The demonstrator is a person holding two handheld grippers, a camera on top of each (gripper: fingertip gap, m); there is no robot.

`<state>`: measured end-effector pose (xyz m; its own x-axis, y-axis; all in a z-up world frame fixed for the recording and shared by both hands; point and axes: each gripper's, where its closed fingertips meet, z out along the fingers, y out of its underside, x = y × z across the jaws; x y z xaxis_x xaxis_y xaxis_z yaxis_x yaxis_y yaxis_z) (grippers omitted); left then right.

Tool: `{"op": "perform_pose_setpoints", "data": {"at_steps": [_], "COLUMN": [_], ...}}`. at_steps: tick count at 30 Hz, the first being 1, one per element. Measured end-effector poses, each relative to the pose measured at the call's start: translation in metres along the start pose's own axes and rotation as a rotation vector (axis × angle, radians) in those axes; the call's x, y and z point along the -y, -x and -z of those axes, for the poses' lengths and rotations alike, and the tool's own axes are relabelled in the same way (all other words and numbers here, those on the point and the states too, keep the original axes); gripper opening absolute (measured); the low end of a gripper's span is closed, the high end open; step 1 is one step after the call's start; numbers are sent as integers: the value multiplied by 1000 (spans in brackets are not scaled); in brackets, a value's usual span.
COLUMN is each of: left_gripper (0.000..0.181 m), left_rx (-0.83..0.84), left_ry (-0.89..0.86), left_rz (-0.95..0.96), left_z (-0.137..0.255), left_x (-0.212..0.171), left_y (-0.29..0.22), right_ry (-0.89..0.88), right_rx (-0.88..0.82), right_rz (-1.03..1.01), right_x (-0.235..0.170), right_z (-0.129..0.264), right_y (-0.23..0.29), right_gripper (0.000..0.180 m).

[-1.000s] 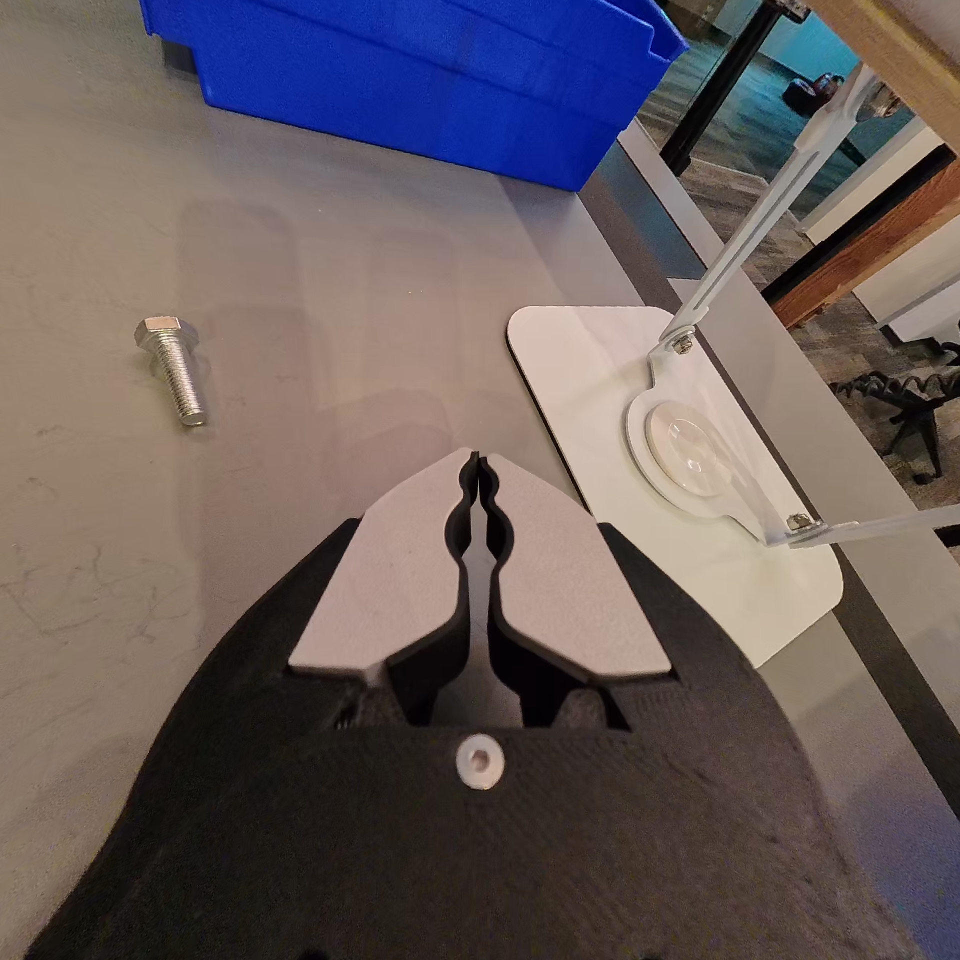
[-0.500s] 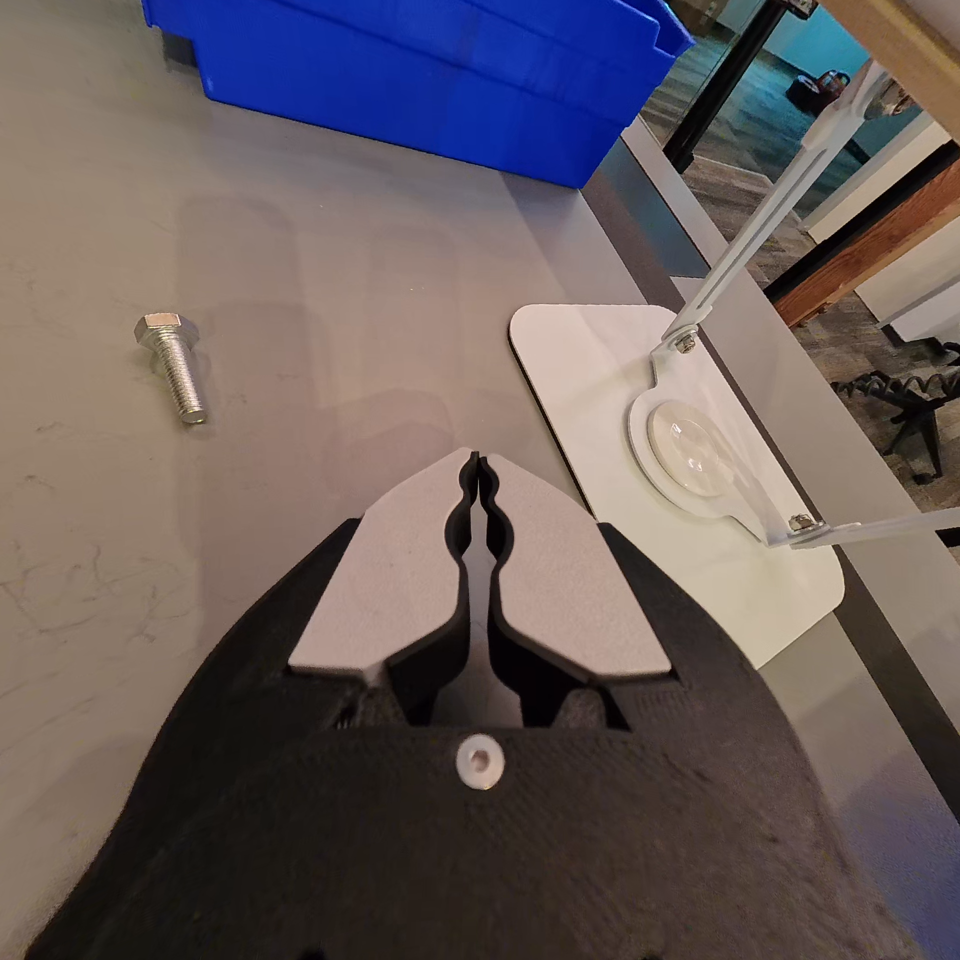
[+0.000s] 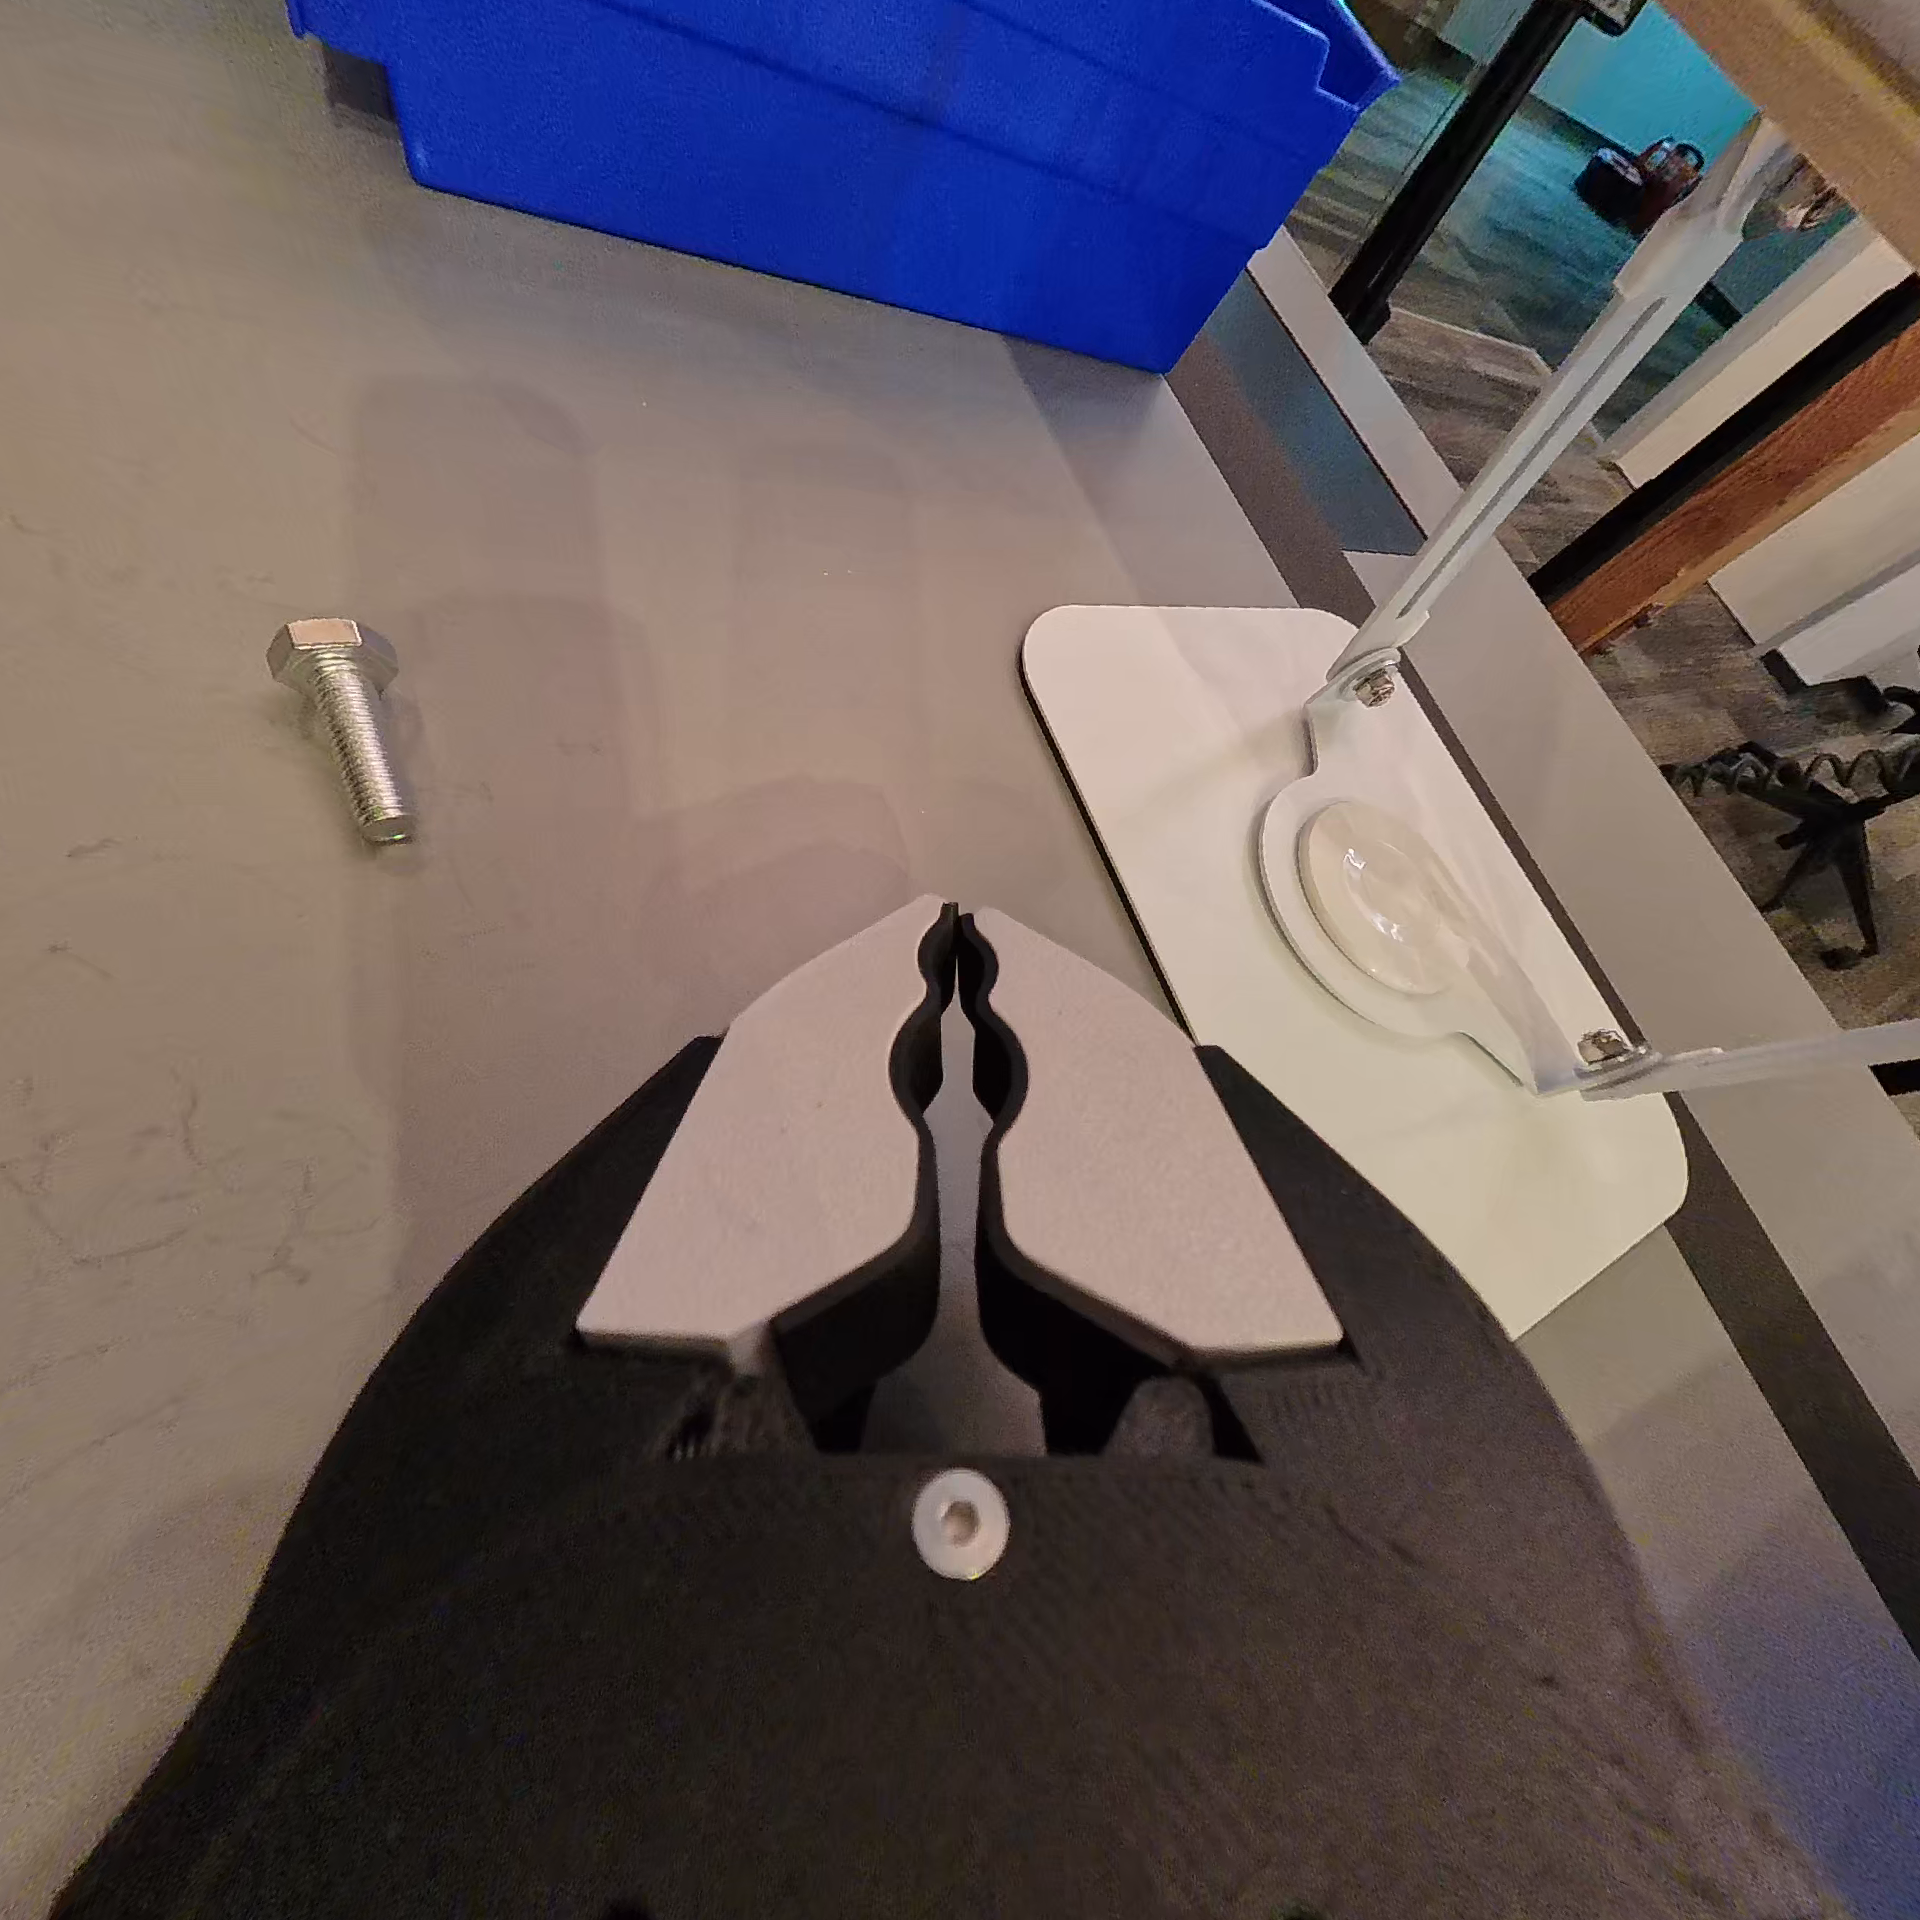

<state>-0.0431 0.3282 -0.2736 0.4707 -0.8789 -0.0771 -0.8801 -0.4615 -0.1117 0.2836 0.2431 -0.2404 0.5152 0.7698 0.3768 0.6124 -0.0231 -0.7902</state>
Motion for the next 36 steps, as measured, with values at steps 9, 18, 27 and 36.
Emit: {"op": "perform_pose_setpoints", "data": {"at_steps": [9,18,27,36], "left_gripper": [24,6,5,4], "left_rx": [-1,8,80,21], "left_ry": [-56,-16,-196,-548], "left_rz": [31,4,-3,-196], "left_z": [6,-2,38,130], "left_x": [4,2,18,50], "left_y": [1,2,-1,-117], "right_ry": [1,2,0,-44], "right_rx": [3,3,-2,13], "right_rz": [1,2,1,-19], "right_x": [0,0,0,5], "right_z": [0,-1,0,4], "right_y": [0,1,0,-1], "right_gripper": [0,0,0,0]}}
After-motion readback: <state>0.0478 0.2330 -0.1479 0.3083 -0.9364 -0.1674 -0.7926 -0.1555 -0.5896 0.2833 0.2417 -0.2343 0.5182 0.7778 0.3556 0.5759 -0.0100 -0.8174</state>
